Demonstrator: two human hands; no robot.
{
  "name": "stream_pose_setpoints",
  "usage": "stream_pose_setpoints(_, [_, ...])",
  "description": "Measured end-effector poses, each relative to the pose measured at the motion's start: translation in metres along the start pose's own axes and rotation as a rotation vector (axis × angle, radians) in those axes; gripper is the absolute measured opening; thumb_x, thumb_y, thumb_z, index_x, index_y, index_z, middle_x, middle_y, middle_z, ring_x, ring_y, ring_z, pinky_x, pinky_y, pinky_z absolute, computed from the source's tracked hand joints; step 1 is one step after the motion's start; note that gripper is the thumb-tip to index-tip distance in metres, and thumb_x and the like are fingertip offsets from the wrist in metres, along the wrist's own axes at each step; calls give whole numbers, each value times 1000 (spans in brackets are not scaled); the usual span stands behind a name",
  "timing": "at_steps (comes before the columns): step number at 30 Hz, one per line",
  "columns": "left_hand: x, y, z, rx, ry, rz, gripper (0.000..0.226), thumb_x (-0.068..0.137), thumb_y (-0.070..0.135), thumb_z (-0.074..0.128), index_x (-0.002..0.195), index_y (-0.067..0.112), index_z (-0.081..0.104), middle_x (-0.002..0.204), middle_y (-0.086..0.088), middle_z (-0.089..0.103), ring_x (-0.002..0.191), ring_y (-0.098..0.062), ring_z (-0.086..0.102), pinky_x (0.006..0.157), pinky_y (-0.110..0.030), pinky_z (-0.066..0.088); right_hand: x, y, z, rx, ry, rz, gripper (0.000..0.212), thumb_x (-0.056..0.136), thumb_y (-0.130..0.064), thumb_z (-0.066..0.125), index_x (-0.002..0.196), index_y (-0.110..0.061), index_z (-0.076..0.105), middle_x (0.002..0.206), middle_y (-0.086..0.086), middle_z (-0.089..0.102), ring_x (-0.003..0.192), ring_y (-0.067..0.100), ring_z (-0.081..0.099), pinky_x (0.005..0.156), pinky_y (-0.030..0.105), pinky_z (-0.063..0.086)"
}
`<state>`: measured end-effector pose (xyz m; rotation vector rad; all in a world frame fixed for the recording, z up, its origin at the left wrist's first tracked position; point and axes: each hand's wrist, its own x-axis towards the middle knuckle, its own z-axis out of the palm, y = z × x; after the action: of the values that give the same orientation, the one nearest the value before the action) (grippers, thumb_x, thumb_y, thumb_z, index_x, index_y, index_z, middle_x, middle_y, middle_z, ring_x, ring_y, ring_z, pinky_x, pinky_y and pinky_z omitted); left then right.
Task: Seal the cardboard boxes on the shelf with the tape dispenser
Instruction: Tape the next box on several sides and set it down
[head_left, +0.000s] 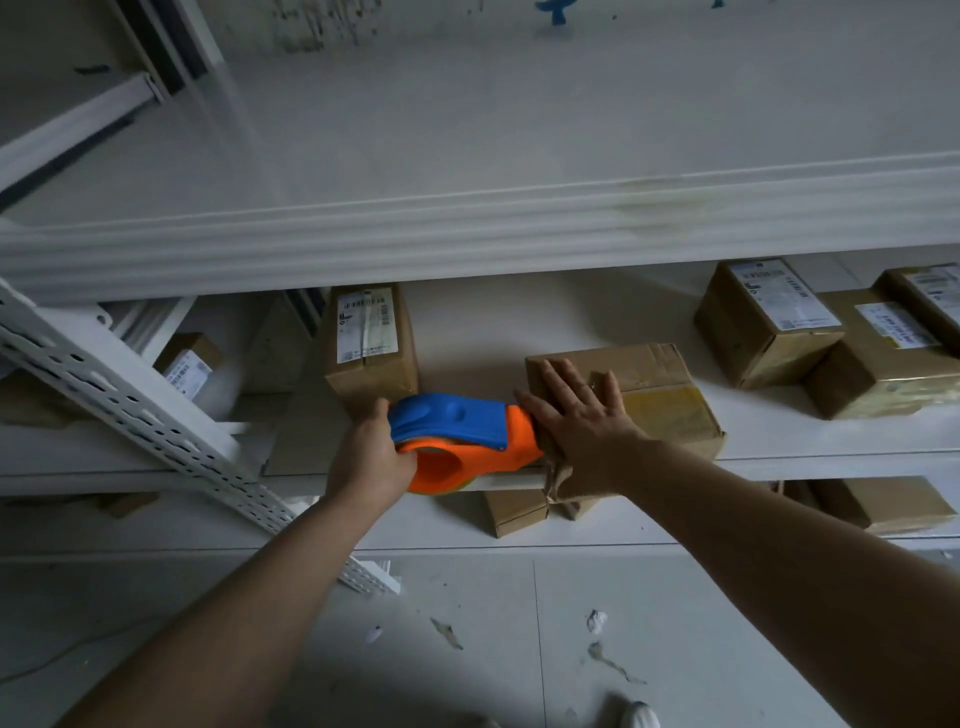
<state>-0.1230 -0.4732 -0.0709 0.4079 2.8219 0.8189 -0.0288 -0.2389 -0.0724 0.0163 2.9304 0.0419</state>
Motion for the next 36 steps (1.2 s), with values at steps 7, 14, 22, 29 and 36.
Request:
stream_pose_setpoints(7, [-8, 1, -7, 38, 37, 1, 33, 79, 8, 61, 107, 17, 46, 96, -8, 59, 90, -32, 60, 73, -43, 53, -5, 6, 3, 55, 83, -13, 111, 77, -52, 70, 153, -24, -5, 160, 5, -17, 147, 23, -16, 117, 50, -4])
stream_pose_setpoints(14, [-5, 22, -9, 156, 81, 0, 34, 81, 8, 61, 108, 19, 44, 100, -7, 60, 92, -33, 61, 78, -47, 54, -43, 1, -2, 114, 375, 106, 70, 70, -51, 74, 127, -18, 49, 125, 5, 50, 117, 27, 50, 92, 38, 41])
stream_pose_setpoints(22, [0, 21, -7, 125, 51, -10, 34, 79, 7, 63, 106, 18, 46, 95, -6, 58, 88, -33, 61, 78, -48, 55, -28, 11, -14, 127, 224, 95, 104, 67, -54, 76, 149, -23, 21, 155, 6, 19, 143, 27, 17, 117, 45, 15])
stream_pose_setpoints(29, [4, 13, -4, 58, 5, -42, 33, 82, 8, 61, 109, 20, 47, 95, -6, 58, 88, -31, 61, 77, -46, 55, 19, 31, -37, 73, -191, 48, 153, 46, -66, 84, 149, -28, -23, 157, 9, -26, 143, 29, -25, 116, 55, -10])
stream_pose_setpoints(36, [-13, 13, -8, 49, 27, -19, 32, 79, 9, 59, 106, 20, 48, 91, -6, 60, 86, -31, 60, 72, -45, 53, 14, 29, -34, 5, -146, 36, 146, 47, -69, 79, 149, -32, -18, 158, 8, 1, 146, 33, -1, 115, 59, 8])
